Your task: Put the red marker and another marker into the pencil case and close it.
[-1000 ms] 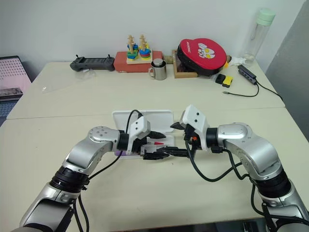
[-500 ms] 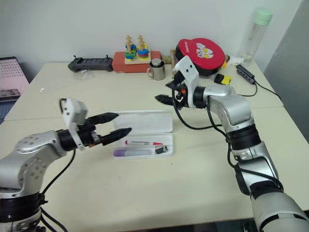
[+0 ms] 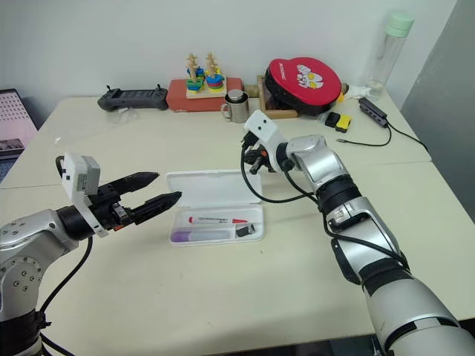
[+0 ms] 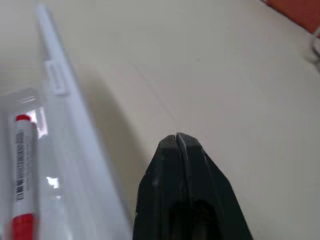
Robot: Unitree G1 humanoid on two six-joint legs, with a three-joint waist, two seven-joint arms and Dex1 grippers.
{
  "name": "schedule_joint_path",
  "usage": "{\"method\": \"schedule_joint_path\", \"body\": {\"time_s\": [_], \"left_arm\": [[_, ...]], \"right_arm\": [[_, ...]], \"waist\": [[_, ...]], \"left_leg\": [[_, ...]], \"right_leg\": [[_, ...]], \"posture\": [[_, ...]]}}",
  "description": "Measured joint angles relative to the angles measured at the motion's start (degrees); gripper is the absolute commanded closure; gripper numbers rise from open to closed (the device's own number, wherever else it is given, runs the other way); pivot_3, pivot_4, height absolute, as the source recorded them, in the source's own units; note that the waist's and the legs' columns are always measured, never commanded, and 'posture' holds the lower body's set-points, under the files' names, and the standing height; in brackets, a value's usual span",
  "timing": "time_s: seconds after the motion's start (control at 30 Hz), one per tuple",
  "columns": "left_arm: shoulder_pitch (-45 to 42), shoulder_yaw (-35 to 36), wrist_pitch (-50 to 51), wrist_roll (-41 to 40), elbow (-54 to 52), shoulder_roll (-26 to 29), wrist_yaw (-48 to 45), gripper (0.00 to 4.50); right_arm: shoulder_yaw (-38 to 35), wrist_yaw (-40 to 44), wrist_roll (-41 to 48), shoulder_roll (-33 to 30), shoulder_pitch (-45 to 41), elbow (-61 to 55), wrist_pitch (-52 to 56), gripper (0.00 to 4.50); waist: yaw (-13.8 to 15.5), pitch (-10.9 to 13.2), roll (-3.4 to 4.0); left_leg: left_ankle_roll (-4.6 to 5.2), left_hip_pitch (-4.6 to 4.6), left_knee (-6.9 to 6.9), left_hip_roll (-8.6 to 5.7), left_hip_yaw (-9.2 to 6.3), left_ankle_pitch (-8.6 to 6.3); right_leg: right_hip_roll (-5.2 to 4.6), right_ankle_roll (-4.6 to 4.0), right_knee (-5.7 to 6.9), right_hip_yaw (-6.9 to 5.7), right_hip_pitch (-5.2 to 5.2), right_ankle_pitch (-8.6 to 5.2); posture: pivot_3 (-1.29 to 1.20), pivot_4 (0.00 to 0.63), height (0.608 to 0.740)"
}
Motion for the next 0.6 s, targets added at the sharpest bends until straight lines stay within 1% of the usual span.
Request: {"method": "schedule_joint_path", "body": {"time_s": [0.1,0.27,0.43,0.6], "left_arm": [[0.2,0.2,0.4,-1.1,0.0,0.7,0.0,0.0],[2.5,0.3,0.9,-3.8,-1.6,2.0,-1.1,0.0],[6.9,0.1,1.7,-5.2,-3.3,5.1,-3.2,0.0],[7.5,-0.1,1.7,-5.2,-3.3,5.6,-3.7,0.0]], "right_arm": [[2.2,5.0,0.3,-0.9,3.3,-5.7,1.0,4.49],[5.6,11.6,0.7,-4.6,9.0,-18.3,4.3,4.49],[10.1,11.8,-1.6,-5.4,14.2,-25.8,6.2,4.49],[12.9,10.9,-4.3,-5.9,15.9,-28.8,6.4,4.49]], "waist": [[0.0,0.0,0.01],[0.2,0.0,0.01],[0.2,0.0,0.02],[0.5,0.0,0.0]], "left_leg": [[0.0,0.0,0.0,-0.04,0.02,0.0],[0.0,0.02,0.0,-0.02,0.02,0.0],[0.0,0.03,-0.03,-0.02,0.05,0.0],[-0.01,0.04,-0.01,-0.02,0.06,0.0]], "right_leg": [[-0.01,0.0,0.0,0.03,0.0,0.0],[0.0,0.0,0.0,0.02,0.01,0.0],[0.0,0.0,0.0,0.05,0.0,0.0],[0.0,0.0,-0.01,0.03,0.03,0.0]], "posture": [[0.0,0.15,0.74],[0.0,0.15,0.74],[0.0,0.15,0.74],[0.0,0.15,0.74]]}}
